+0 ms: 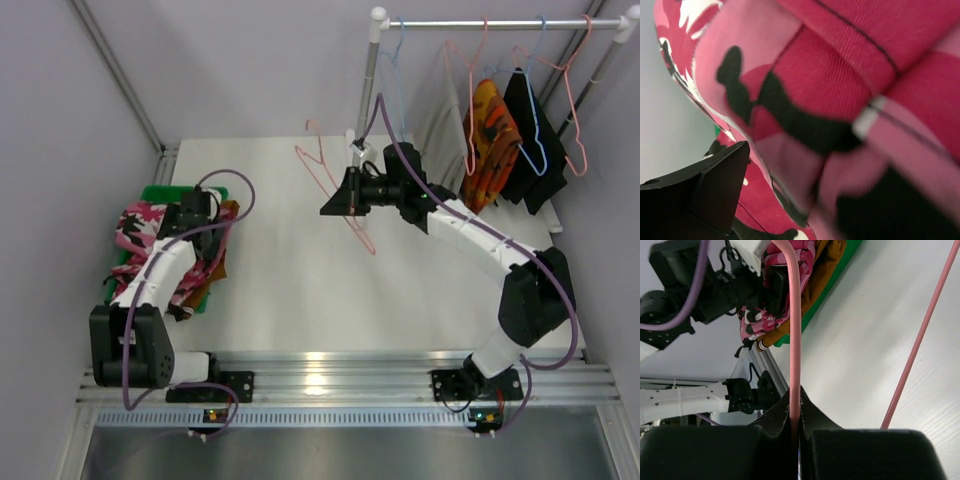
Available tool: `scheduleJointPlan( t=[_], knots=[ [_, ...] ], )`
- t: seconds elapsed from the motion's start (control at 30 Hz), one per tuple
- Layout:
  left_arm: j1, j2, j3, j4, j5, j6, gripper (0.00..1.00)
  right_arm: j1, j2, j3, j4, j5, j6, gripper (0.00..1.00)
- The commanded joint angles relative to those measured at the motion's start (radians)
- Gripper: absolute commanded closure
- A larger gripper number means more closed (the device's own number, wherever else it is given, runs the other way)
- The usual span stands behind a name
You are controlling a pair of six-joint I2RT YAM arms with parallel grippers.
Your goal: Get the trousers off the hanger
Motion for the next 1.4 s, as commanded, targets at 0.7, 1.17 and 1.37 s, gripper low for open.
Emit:
scheduleJointPlan(
  t=[0.7, 1.17, 1.37],
  knots=[
    [-0.013, -0.247, 0.723, -0.502, 0.512, -0.233, 0.01, -0.351, -0.867, -0.084, -0.442, 0.079, -0.292, 1.00],
    [-0.013, -0.262, 0.696, -0.481, 0.574, -0.227, 0.01, -0.722, -0.308, 0.302, -0.449, -0.274, -0.200, 1.00],
    [-0.013, -0.281, 0.627, -0.453, 0.561, -0.221, 0.01, -0.684, -0.115, 0.537, -0.385, -0.257, -0.120, 1.00]
  ],
)
